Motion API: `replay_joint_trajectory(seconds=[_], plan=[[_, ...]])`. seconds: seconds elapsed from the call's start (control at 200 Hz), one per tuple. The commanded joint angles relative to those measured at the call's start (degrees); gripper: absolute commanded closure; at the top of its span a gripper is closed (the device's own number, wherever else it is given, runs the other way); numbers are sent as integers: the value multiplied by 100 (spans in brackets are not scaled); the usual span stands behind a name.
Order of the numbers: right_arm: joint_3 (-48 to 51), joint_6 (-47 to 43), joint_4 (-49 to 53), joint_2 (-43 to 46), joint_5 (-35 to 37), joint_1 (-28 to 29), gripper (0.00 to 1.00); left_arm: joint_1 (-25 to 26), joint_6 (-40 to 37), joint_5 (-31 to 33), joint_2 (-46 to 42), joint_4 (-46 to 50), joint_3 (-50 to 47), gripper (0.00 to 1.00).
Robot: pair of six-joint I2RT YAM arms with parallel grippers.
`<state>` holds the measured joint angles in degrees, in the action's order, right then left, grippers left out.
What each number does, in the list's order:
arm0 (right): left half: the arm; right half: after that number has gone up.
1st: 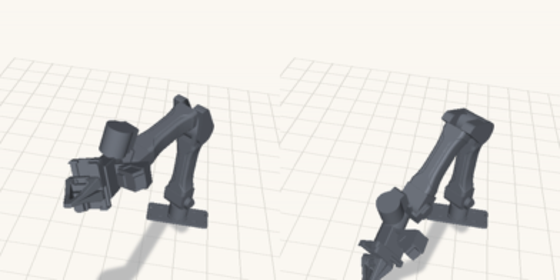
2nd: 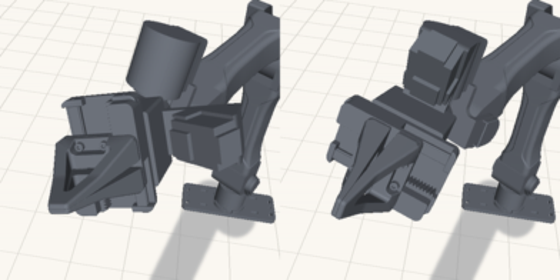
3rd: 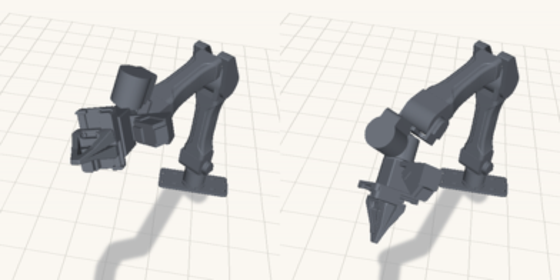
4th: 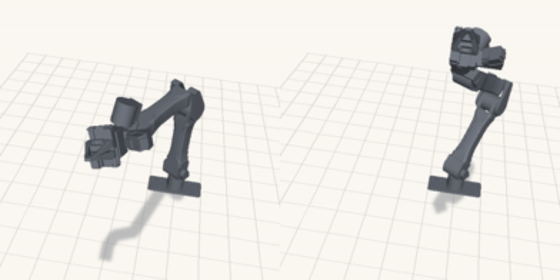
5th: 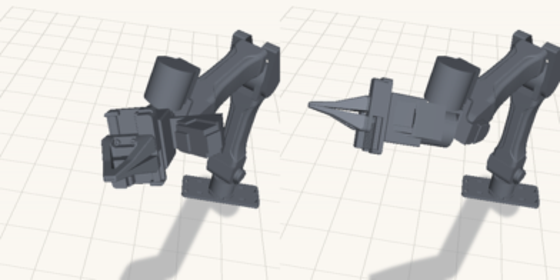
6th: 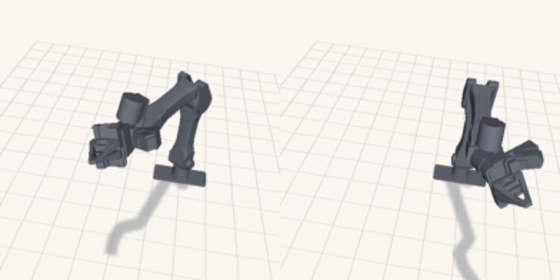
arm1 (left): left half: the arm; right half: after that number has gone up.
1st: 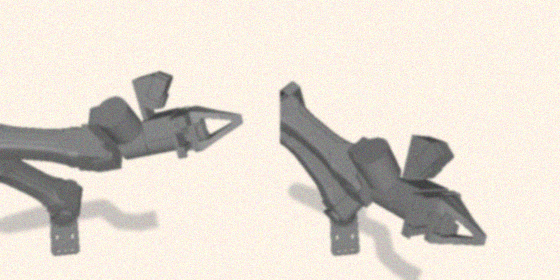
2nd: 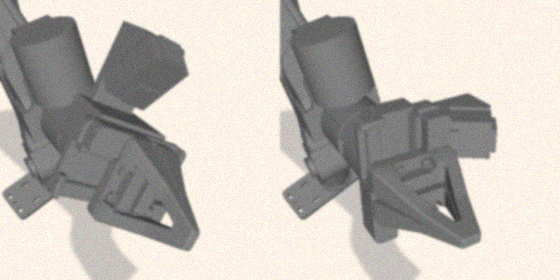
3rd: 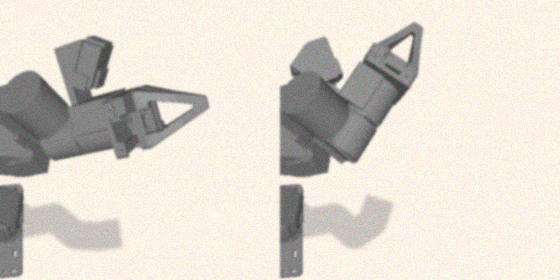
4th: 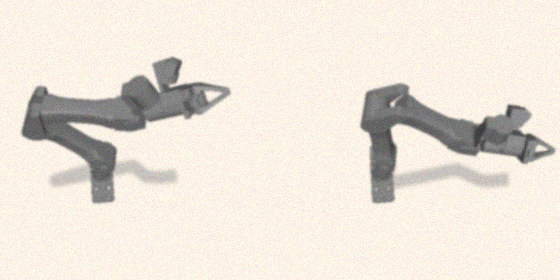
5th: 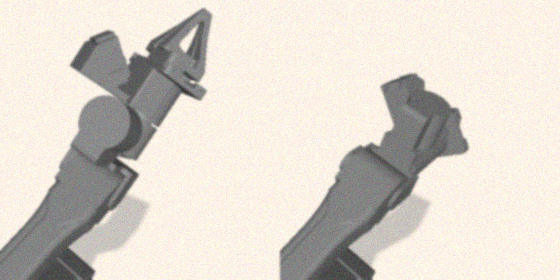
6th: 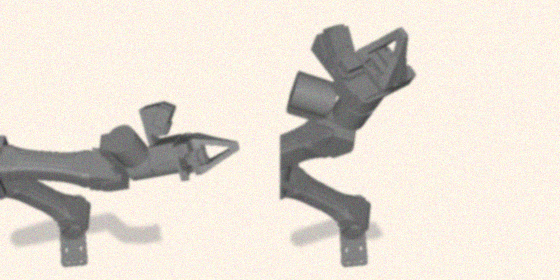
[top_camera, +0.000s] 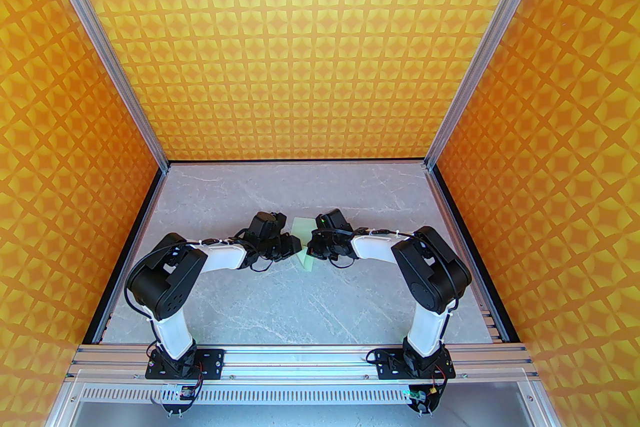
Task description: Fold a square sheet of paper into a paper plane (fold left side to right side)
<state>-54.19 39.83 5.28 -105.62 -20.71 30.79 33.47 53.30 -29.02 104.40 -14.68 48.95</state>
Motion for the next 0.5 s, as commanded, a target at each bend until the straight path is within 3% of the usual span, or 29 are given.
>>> replay_joint_trajectory(seconds=[0.0, 0.2, 0.495], plan=[[137, 51, 474, 140, 312, 42, 100, -25, 84, -112, 88, -242, -64, 80], [207, 151, 400, 488, 477, 33, 100, -25, 162, -104, 201, -339, -60, 81], [718, 466, -76, 1189, 576, -28, 89, -25, 216, -106, 285, -387, 17, 81]])
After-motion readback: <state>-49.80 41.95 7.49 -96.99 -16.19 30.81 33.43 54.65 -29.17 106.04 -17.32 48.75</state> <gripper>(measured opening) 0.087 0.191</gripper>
